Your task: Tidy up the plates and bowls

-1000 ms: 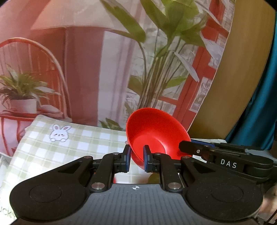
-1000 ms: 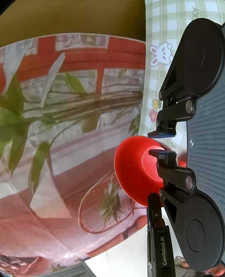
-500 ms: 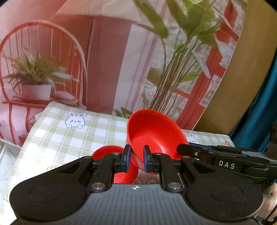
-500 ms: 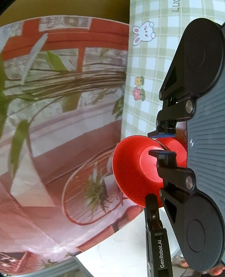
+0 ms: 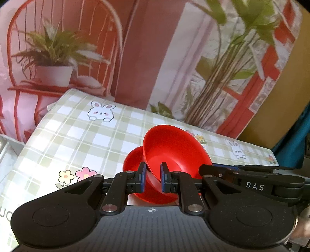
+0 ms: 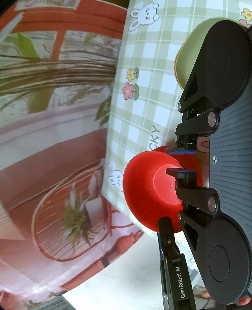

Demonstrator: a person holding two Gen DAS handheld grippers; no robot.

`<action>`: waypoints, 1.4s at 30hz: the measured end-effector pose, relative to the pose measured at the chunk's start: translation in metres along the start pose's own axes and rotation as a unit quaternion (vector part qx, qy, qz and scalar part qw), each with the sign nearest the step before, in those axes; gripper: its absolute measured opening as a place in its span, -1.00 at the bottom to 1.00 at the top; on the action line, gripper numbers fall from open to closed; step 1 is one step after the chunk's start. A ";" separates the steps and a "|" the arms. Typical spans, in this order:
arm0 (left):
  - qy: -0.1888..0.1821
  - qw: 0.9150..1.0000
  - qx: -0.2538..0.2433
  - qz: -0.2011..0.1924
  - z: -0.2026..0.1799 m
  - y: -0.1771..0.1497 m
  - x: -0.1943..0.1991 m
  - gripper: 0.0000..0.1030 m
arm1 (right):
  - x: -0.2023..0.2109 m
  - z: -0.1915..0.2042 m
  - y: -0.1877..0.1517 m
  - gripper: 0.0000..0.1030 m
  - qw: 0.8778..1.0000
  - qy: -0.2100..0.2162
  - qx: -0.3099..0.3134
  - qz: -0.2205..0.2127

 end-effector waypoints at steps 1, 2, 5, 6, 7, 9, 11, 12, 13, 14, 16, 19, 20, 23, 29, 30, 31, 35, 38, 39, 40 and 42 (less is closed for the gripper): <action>0.002 1.000 0.002 0.001 0.002 0.000 -0.003 -0.69 | -0.005 0.000 0.000 -0.75 1.000 -0.001 0.002 0.004; 0.005 1.000 0.003 0.004 0.004 0.000 -0.008 -0.69 | -0.009 0.001 0.000 -0.75 1.000 -0.002 0.004 0.008; 0.013 1.000 0.003 0.009 0.009 -0.002 -0.016 -0.69 | -0.019 0.001 0.000 -0.75 1.000 -0.005 0.009 0.017; 0.015 1.000 0.003 0.011 0.011 -0.003 -0.019 -0.69 | -0.022 0.001 0.000 -0.75 1.000 -0.005 0.010 0.019; 0.016 1.000 0.004 0.012 0.012 -0.004 -0.020 -0.69 | -0.024 0.001 -0.001 -0.75 1.000 -0.006 0.012 0.020; 0.016 1.000 0.007 0.015 0.015 -0.005 -0.024 -0.69 | -0.028 0.000 -0.002 -0.75 1.000 -0.007 0.013 0.025; 0.019 1.000 0.006 0.018 0.016 -0.006 -0.027 -0.69 | -0.031 0.000 -0.003 -0.75 0.999 -0.007 0.015 0.029; 0.021 1.000 0.003 0.019 0.016 -0.007 -0.028 -0.69 | -0.032 0.000 -0.003 -0.75 0.999 -0.008 0.016 0.031; 0.024 1.000 0.001 0.020 0.016 -0.008 -0.029 -0.69 | -0.033 0.001 -0.004 -0.75 0.999 -0.009 0.017 0.032; 0.026 0.999 -0.001 0.021 0.016 -0.008 -0.030 -0.69 | -0.035 0.000 -0.004 -0.75 0.999 -0.010 0.017 0.033; 0.030 0.999 -0.006 0.021 0.016 -0.009 -0.031 -0.69 | -0.036 0.000 -0.005 -0.75 0.999 -0.012 0.017 0.035; 0.032 0.999 -0.009 0.023 0.015 -0.010 -0.033 -0.69 | -0.037 -0.001 -0.006 -0.74 0.999 -0.014 0.016 0.038; 0.033 0.999 -0.010 0.025 0.014 -0.010 -0.034 -0.69 | -0.037 -0.001 -0.006 -0.74 0.999 -0.015 0.017 0.038; 0.037 0.999 -0.013 0.029 0.013 -0.012 -0.036 -0.69 | -0.037 0.001 -0.008 -0.73 0.999 -0.017 0.021 0.038; 0.049 0.998 -0.010 0.031 0.011 -0.010 -0.038 -0.55 | -0.030 0.005 -0.010 -0.68 0.999 -0.024 0.029 0.030; 0.050 0.998 -0.010 0.030 0.011 -0.010 -0.037 -0.45 | -0.028 0.006 -0.010 -0.68 0.999 -0.025 0.029 0.027; 0.051 0.998 -0.009 0.029 0.011 -0.010 -0.036 -0.40 | -0.026 0.006 -0.010 -0.68 0.999 -0.027 0.028 0.025; 0.048 0.998 -0.011 0.023 0.008 -0.009 -0.028 -0.38 | -0.016 0.005 -0.012 -0.68 0.999 -0.031 0.025 0.014; 0.043 0.999 -0.012 0.020 0.005 -0.009 -0.019 -0.38 | -0.004 0.006 -0.016 -0.68 0.999 -0.031 0.024 0.002; 0.040 0.999 -0.012 0.019 0.004 -0.010 -0.015 -0.38 | 0.000 0.006 -0.018 -0.68 0.999 -0.031 0.026 -0.002; 0.037 0.999 -0.012 0.018 0.002 -0.012 -0.011 -0.38 | 0.005 0.007 -0.020 -0.68 0.999 -0.032 0.028 -0.007; 0.032 0.999 -0.013 0.016 -0.001 -0.016 -0.003 -0.38 | 0.014 0.008 -0.024 -0.68 0.999 -0.034 0.031 -0.018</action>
Point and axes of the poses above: each gripper's, at about its wrist camera, not at the fingertips, and x roughly against the way its jaws point, z to its left, y to its top, the point moved 1 cm from there along -x, roughly the way its jaws point, and after that the axes turned 11 degrees about x, right-handed, at the moved point
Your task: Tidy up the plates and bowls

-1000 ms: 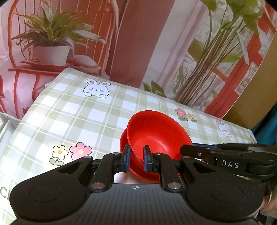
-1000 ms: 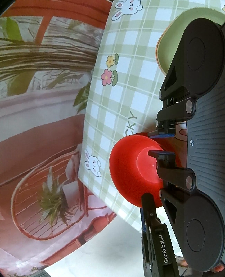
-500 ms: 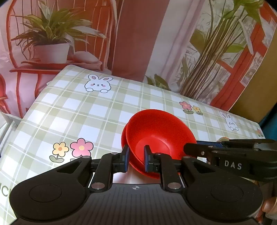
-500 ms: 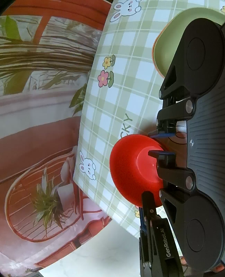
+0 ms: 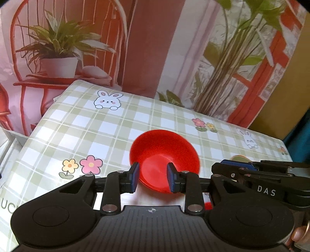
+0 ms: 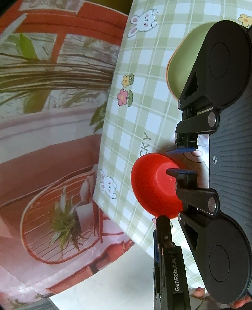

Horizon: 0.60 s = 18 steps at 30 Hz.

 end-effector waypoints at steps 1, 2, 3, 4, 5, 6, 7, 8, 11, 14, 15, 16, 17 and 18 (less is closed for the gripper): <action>-0.003 1.000 -0.001 -0.001 -0.002 -0.003 0.004 -0.38 | 0.005 0.000 -0.003 -0.68 1.000 -0.001 0.000 -0.005; -0.008 1.000 -0.002 -0.003 -0.004 -0.006 0.009 -0.38 | 0.010 0.000 -0.007 -0.68 1.000 0.000 0.000 -0.009; -0.014 1.000 -0.007 -0.005 -0.007 -0.010 0.014 -0.38 | 0.015 -0.001 -0.011 -0.68 1.000 -0.001 0.001 -0.013; -0.019 1.000 -0.013 -0.008 -0.010 -0.014 0.018 -0.38 | 0.021 -0.002 -0.016 -0.68 1.000 -0.002 0.001 -0.016; -0.021 1.000 -0.020 -0.011 -0.013 -0.018 0.022 -0.38 | 0.025 -0.003 -0.021 -0.68 1.000 -0.001 0.000 -0.019; -0.021 0.999 -0.029 -0.013 -0.016 -0.023 0.027 -0.38 | 0.030 -0.004 -0.026 -0.68 1.000 0.001 -0.002 -0.021; -0.022 0.999 -0.033 -0.016 -0.018 -0.027 0.031 -0.38 | 0.035 -0.006 -0.033 -0.68 1.000 0.004 -0.005 -0.024; -0.022 0.999 -0.034 -0.017 -0.020 -0.031 0.034 -0.38 | 0.038 -0.007 -0.038 -0.68 1.000 0.004 -0.006 -0.025; -0.026 0.999 -0.022 -0.019 -0.021 -0.043 0.041 -0.38 | 0.047 -0.010 -0.053 -0.68 1.000 0.003 -0.009 -0.026; -0.016 0.999 -0.022 -0.024 -0.024 -0.056 0.045 -0.38 | 0.052 -0.012 -0.067 -0.68 1.000 0.003 -0.015 -0.023; -0.014 0.999 -0.019 -0.025 -0.024 -0.060 0.045 -0.38 | 0.054 -0.012 -0.071 -0.68 1.000 0.002 -0.016 -0.022; -0.014 0.999 -0.015 -0.024 -0.023 -0.064 0.046 -0.38 | 0.054 -0.011 -0.074 -0.68 1.000 0.003 -0.016 -0.020; -0.015 1.000 -0.012 -0.023 -0.022 -0.067 0.047 -0.38 | 0.055 -0.011 -0.078 -0.68 1.000 0.005 -0.015 -0.018; -0.014 1.000 -0.012 -0.023 -0.022 -0.071 0.047 -0.38 | 0.055 -0.010 -0.080 -0.68 1.000 0.007 -0.016 -0.017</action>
Point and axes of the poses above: each gripper's, at about its wrist camera, not at the fingertips, and x roughly against the way its jaws point, z to its left, y to its top, the point moved 1 cm from there along -x, roughly the way its jaws point, and after that the axes turned 11 degrees about x, right-handed, at the moved point
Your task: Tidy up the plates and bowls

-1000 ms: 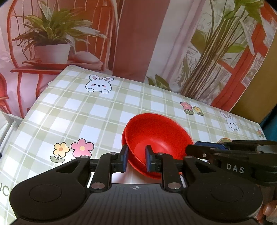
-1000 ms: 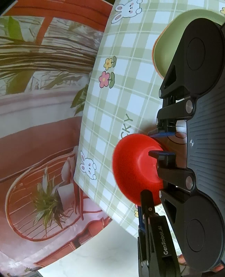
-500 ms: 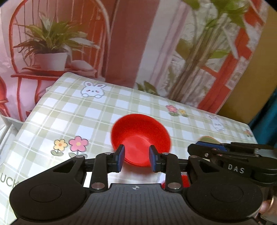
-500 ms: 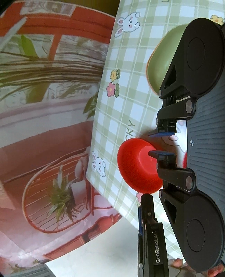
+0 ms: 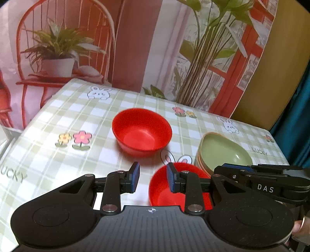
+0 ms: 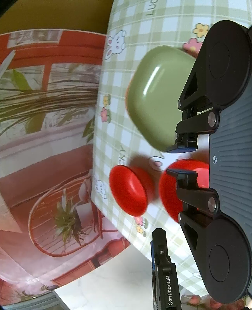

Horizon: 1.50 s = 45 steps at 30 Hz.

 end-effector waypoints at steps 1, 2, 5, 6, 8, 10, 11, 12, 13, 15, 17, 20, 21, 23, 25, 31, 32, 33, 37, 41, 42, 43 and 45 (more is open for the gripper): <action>0.003 1.000 -0.001 0.000 0.000 -0.002 0.000 -0.38 | 0.001 0.001 -0.002 -0.68 1.000 0.001 -0.002 0.001; 0.006 1.000 -0.002 0.001 0.001 -0.006 0.000 -0.38 | 0.001 0.002 -0.005 -0.68 1.000 0.003 -0.002 0.002; 0.007 1.000 0.004 0.013 0.004 -0.012 -0.003 -0.38 | 0.000 0.005 -0.009 -0.67 1.000 0.008 -0.002 0.006; 0.008 1.000 0.006 0.016 0.005 -0.014 -0.003 -0.38 | 0.000 0.005 -0.011 -0.67 1.000 0.010 -0.004 0.007; 0.008 1.000 0.012 0.022 0.007 -0.016 -0.005 -0.38 | -0.002 0.006 -0.014 -0.67 1.000 0.012 -0.006 0.011; 0.007 0.999 0.016 0.029 0.009 -0.020 -0.006 -0.38 | -0.003 0.007 -0.016 -0.67 1.000 0.013 -0.008 0.015; 0.006 0.999 0.016 0.031 0.009 -0.021 -0.007 -0.38 | -0.005 0.007 -0.017 -0.67 1.000 0.015 -0.009 0.016; 0.007 0.999 0.017 0.033 0.009 -0.022 -0.007 -0.38 | -0.006 0.007 -0.017 -0.67 1.000 0.014 -0.009 0.018; 0.007 0.999 0.018 0.036 0.009 -0.024 -0.009 -0.38 | -0.007 0.007 -0.018 -0.67 1.000 0.013 -0.008 0.019; 0.006 0.999 0.022 0.040 0.008 -0.026 -0.011 -0.38 | -0.009 0.007 -0.021 -0.67 1.000 0.012 -0.011 0.023; 0.007 0.999 0.023 0.043 0.006 -0.028 -0.014 -0.38 | -0.011 0.007 -0.023 -0.67 0.999 0.010 -0.014 0.028; 0.008 0.998 0.025 0.051 0.006 -0.032 -0.017 -0.38 | -0.013 0.006 -0.025 -0.67 0.999 0.012 -0.017 0.030; 0.008 0.998 0.027 0.053 0.006 -0.033 -0.018 -0.38 | -0.014 0.006 -0.026 -0.67 0.999 0.013 -0.017 0.030; 0.005 0.998 0.030 0.055 0.007 -0.034 -0.019 -0.39 | -0.014 0.005 -0.027 -0.67 0.999 0.015 -0.017 0.031; 0.003 0.998 0.030 0.058 0.007 -0.035 -0.020 -0.39 | -0.015 0.006 -0.028 -0.67 0.999 0.017 -0.016 0.034; 0.004 0.997 0.036 0.068 0.008 -0.039 -0.025 -0.60 | -0.018 0.006 -0.028 -0.68 0.999 0.020 -0.019 0.039; 0.004 0.997 0.036 0.070 0.007 -0.039 -0.026 -0.68 | -0.017 0.006 -0.028 -0.74 0.999 0.021 -0.018 0.039; 0.001 0.997 0.036 0.069 0.007 -0.040 -0.025 -0.69 | -0.017 0.006 -0.028 -0.78 0.999 0.021 -0.017 0.038; 0.001 0.998 0.031 0.062 0.005 -0.039 -0.022 -0.70 | -0.014 0.007 -0.027 -0.79 0.999 0.021 -0.017 0.034; 0.002 0.998 0.030 0.057 0.005 -0.034 -0.018 -0.70 | -0.011 0.009 -0.022 -0.80 0.999 0.023 -0.015 0.025; 0.003 0.998 0.028 0.055 0.005 -0.033 -0.017 -0.70 | -0.010 0.010 -0.019 -0.80 0.999 0.024 -0.014 0.023; 0.004 0.998 0.026 0.053 0.005 -0.031 -0.016 -0.70 | -0.009 0.011 -0.017 -0.80 0.999 0.025 -0.014 0.021; 0.004 0.999 0.020 0.049 0.004 -0.027 -0.014 -0.70 | -0.007 0.012 -0.013 -0.80 0.999 0.026 -0.013 0.015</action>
Point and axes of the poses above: each gripper's, at about its wrist camera, not at the fingertips, and x roughly against the way its jaws point, z to its left, y to its top, the point moved 1 cm from there along -x, roughly the way its jaws point, and after that the axes turned 11 degrees about x, right-handed, at the moved point
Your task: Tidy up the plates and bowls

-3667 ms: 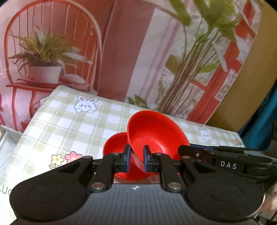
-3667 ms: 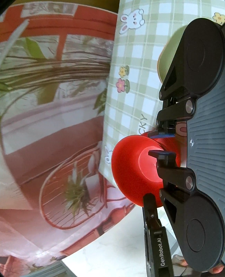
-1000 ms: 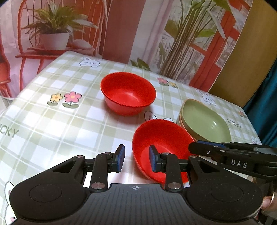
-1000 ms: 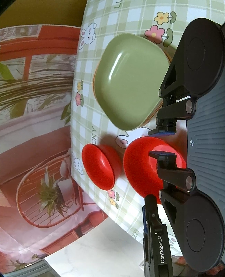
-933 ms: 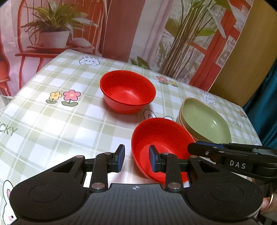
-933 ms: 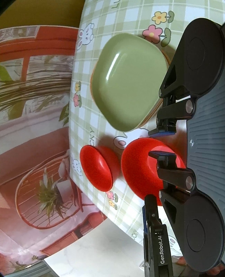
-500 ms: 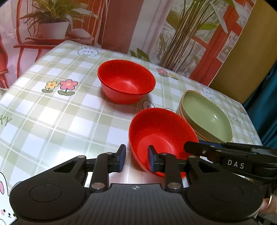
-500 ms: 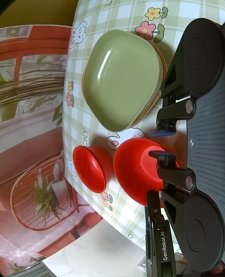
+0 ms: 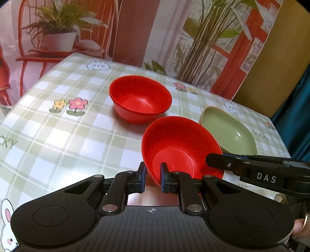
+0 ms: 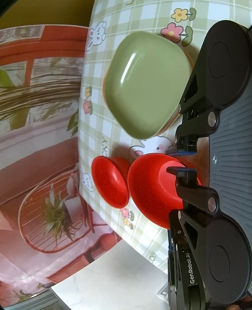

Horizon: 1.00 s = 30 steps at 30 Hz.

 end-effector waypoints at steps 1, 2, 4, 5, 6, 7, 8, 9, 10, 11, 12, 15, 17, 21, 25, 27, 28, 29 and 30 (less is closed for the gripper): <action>-0.002 1.000 -0.002 -0.001 0.000 0.002 0.001 -0.70 | 0.001 0.000 0.003 -0.80 1.000 0.000 0.000 -0.003; -0.005 1.000 -0.004 -0.002 0.000 0.005 0.003 -0.69 | 0.002 0.000 0.005 -0.80 1.000 0.000 -0.001 -0.006; -0.010 1.000 -0.007 -0.006 0.000 0.012 0.005 -0.69 | 0.002 0.000 0.012 -0.80 1.000 0.002 -0.005 -0.009; -0.011 1.000 -0.008 -0.010 -0.001 0.015 0.007 -0.69 | 0.002 -0.001 0.014 -0.80 1.000 0.002 -0.006 -0.011; -0.012 1.000 -0.010 -0.014 -0.001 0.018 0.008 -0.69 | 0.002 -0.001 0.018 -0.81 1.000 0.001 -0.006 -0.013; -0.014 1.000 -0.010 -0.017 -0.002 0.022 0.009 -0.69 | 0.001 0.000 0.023 -0.81 1.000 0.000 -0.006 -0.016; -0.015 1.000 -0.011 -0.021 -0.002 0.027 0.010 -0.69 | 0.000 -0.001 0.027 -0.81 1.000 0.000 -0.007 -0.016; -0.015 1.000 -0.012 -0.024 -0.002 0.030 0.011 -0.69 | -0.002 -0.001 0.032 -0.81 1.000 0.002 -0.009 -0.017; -0.014 0.999 -0.013 -0.026 -0.003 0.034 0.011 -0.69 | -0.004 -0.002 0.038 -0.81 1.000 0.004 -0.015 -0.017; -0.014 0.999 -0.015 -0.028 -0.003 0.038 0.011 -0.69 | -0.005 -0.003 0.042 -0.81 1.000 0.008 -0.023 -0.017; -0.014 0.999 -0.016 -0.029 -0.002 0.042 0.010 -0.69 | -0.006 -0.005 0.046 -0.81 0.999 0.013 -0.034 -0.017; -0.015 0.999 -0.014 -0.032 0.001 0.052 0.007 -0.69 | -0.012 -0.007 0.059 -0.82 0.999 0.020 -0.047 -0.018; -0.016 0.999 -0.009 -0.035 0.003 0.059 0.005 -0.69 | -0.017 -0.004 0.068 -0.82 0.999 0.016 -0.034 -0.018; -0.009 0.999 0.000 -0.041 0.009 0.079 -0.003 -0.69 | -0.034 -0.002 0.088 -0.81 0.999 0.019 -0.032 -0.015; -0.012 0.999 0.014 -0.040 0.018 0.099 -0.015 -0.69 | -0.052 -0.003 0.109 -0.82 0.999 0.017 -0.026 -0.013; -0.013 0.999 0.016 -0.035 0.023 0.108 -0.022 -0.69 | -0.060 -0.005 0.116 -0.81 0.999 0.021 -0.027 -0.014; -0.013 0.999 0.019 -0.033 0.025 0.112 -0.025 -0.69 | -0.064 -0.007 0.119 -0.81 0.999 0.024 -0.029 -0.013; -0.013 0.999 0.022 -0.033 0.027 0.115 -0.028 -0.69 | -0.069 -0.008 0.121 -0.81 0.999 0.024 -0.029 -0.010; -0.012 0.999 0.025 -0.032 0.029 0.118 -0.031 -0.69 | -0.073 -0.007 0.122 -0.81 0.999 0.023 -0.026 -0.006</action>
Point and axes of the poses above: each gripper's, at about its wrist camera, not at the fingertips, and x roughly against the way its jaws point, z to its left, y to its top, the point moved 1 cm from there along -x, roughly the way its jaws point, and after that the axes turned 11 degrees about x, right-handed, at the moved point
